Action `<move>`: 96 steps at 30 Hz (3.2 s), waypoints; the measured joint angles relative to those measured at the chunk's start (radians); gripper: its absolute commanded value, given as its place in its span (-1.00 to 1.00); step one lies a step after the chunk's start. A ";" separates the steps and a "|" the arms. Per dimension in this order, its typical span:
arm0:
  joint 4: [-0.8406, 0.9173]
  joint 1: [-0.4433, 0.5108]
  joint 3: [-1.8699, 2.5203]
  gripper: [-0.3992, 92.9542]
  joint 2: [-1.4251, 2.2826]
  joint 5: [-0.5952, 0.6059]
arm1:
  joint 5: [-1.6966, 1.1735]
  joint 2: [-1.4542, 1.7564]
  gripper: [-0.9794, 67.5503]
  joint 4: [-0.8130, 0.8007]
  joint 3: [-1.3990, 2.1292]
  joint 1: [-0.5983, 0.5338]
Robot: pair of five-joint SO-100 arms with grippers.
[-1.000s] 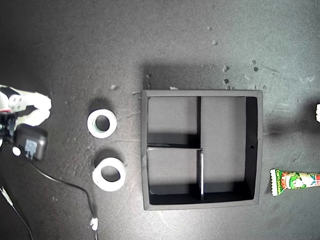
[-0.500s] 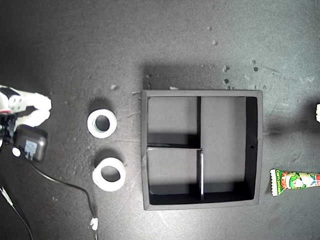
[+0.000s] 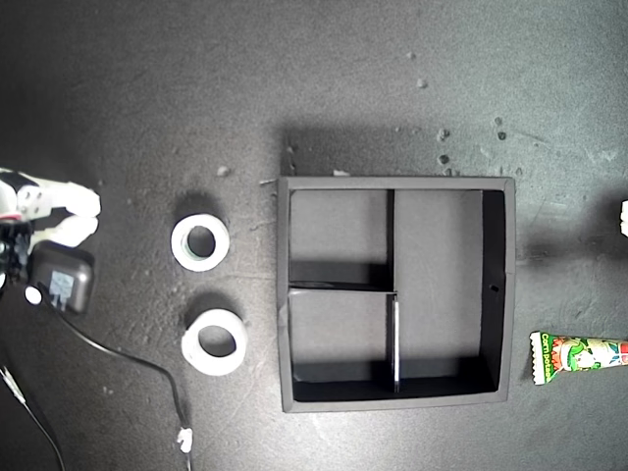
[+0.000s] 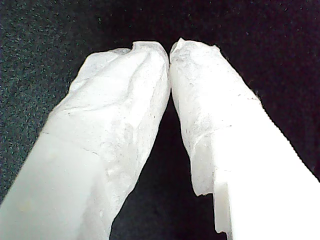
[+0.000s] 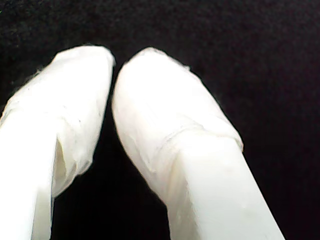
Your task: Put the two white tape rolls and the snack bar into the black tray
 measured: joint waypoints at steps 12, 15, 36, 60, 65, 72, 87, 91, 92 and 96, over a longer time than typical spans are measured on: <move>-0.083 0.005 0.000 -0.98 0.000 0.014 | 0.000 -0.002 -0.97 -0.041 0.000 -0.009; -0.175 0.006 0.000 -0.99 0.000 -0.005 | 0.000 -0.003 -0.97 -0.198 0.000 -0.071; -0.604 0.161 0.000 -0.78 0.000 -0.170 | 0.334 -0.005 -0.98 -0.896 0.000 -0.015; -0.701 0.244 -0.626 -0.71 -1.092 0.091 | -0.293 -1.154 -0.92 0.025 -1.615 -0.255; -0.761 0.245 -0.672 -0.71 -1.270 0.063 | -0.141 -1.189 -0.90 0.077 -1.539 -0.374; -0.767 0.244 -0.744 -0.71 -1.404 0.060 | -0.020 -1.192 -0.94 0.081 -1.401 -0.503; -0.715 0.126 -0.798 -0.99 -1.552 -0.080 | 0.422 -1.192 -0.15 -0.051 -1.140 -0.756; -0.632 0.106 -0.854 -0.99 -1.554 -0.055 | 0.508 -1.192 -0.09 -0.189 -0.954 -0.836; -0.606 0.103 -0.876 -0.99 -1.554 -0.043 | 0.518 -1.192 -0.09 -0.233 -0.900 -0.857; -0.486 0.112 -0.986 -0.99 -1.540 0.015 | 0.554 -1.192 -0.09 -0.448 -0.683 -0.890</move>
